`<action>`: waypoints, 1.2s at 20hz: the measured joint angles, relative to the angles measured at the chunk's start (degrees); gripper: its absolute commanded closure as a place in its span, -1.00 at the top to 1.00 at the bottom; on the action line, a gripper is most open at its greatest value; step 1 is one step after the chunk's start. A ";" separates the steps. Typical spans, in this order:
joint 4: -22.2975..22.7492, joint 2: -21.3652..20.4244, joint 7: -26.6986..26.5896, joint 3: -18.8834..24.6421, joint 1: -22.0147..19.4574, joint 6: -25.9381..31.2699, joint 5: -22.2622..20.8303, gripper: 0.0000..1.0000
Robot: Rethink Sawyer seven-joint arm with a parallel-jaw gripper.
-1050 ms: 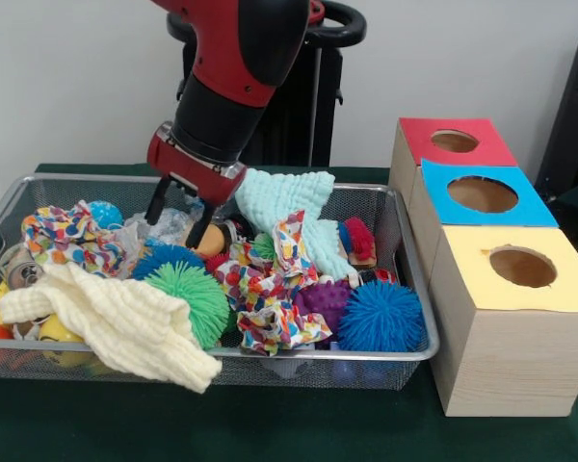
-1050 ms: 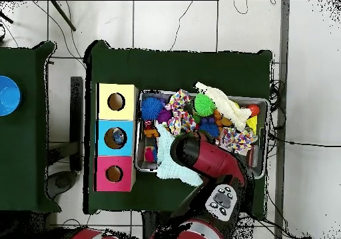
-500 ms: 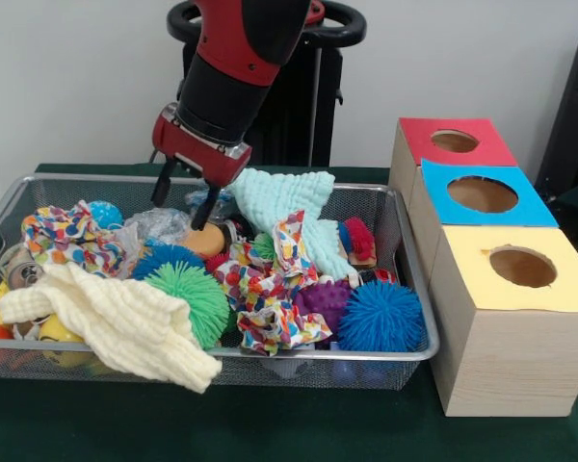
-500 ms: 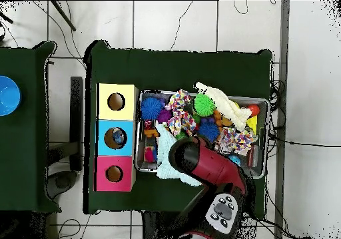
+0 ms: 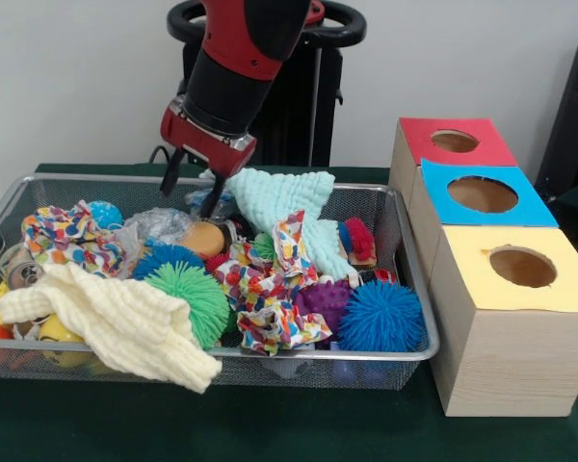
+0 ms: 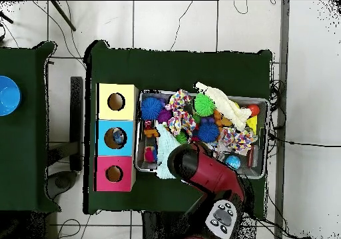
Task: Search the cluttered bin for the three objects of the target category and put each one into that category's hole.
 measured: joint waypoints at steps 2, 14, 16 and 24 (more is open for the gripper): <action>0.83 -0.02 0.00 0.21 0.00 -0.01 0.08 1.00; 3.86 0.10 0.19 2.39 0.46 -0.02 2.76 1.00; 3.95 0.18 0.22 2.65 0.67 -0.06 3.17 1.00; 4.04 0.57 0.93 3.54 1.70 -2.09 5.07 1.00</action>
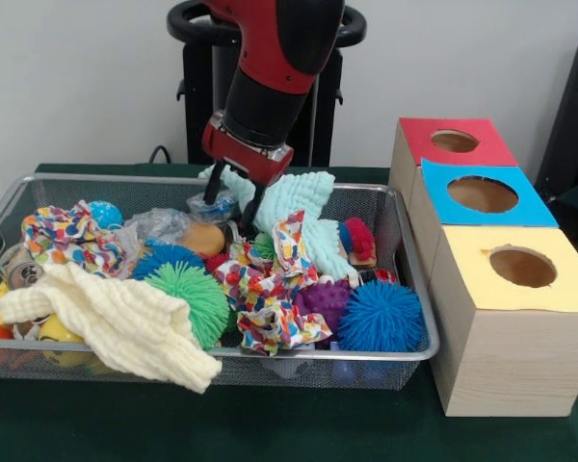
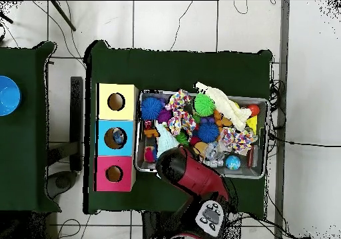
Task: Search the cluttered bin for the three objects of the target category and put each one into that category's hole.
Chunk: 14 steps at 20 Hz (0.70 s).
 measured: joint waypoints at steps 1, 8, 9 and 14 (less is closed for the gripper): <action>0.00 0.18 0.21 0.02 0.10 -0.47 0.09 1.00; -0.02 1.41 1.85 0.02 0.68 -2.86 0.98 1.00; -0.01 1.54 1.98 0.02 0.79 -3.25 1.18 1.00; -0.02 1.94 2.01 0.02 1.33 -3.69 1.66 1.00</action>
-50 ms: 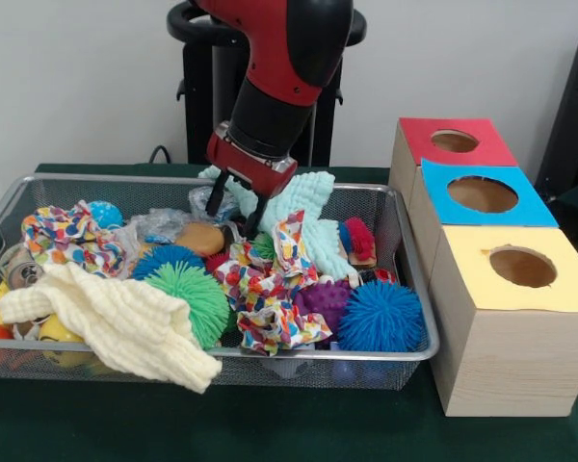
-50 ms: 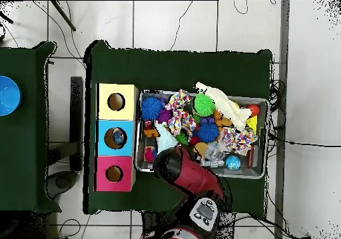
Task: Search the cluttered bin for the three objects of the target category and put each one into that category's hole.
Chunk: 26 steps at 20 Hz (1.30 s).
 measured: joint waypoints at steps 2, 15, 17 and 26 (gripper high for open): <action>0.00 0.02 0.00 -0.01 0.11 0.00 0.12 1.00; 0.91 -0.92 0.00 -2.84 4.47 1.50 0.19 1.00; 1.17 -1.25 0.00 -3.57 5.30 2.47 0.19 1.00; 1.22 -1.97 0.00 -6.10 6.73 5.98 0.19 1.00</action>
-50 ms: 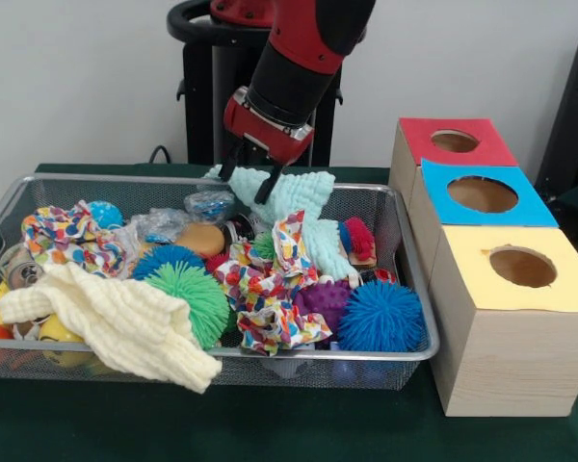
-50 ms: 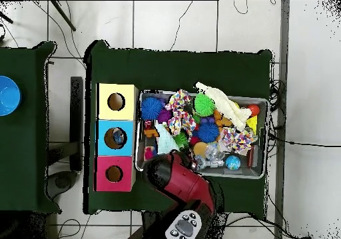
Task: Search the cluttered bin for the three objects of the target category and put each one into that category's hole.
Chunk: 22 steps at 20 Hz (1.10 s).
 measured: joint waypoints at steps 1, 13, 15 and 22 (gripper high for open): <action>0.00 -0.05 0.00 -0.17 0.02 0.12 0.00 1.00; 0.00 1.50 0.14 -1.47 0.59 0.17 0.49 1.00; -0.02 2.18 0.14 -1.50 0.80 0.16 0.51 1.00; -0.02 3.61 0.14 -1.56 1.05 0.16 0.61 1.00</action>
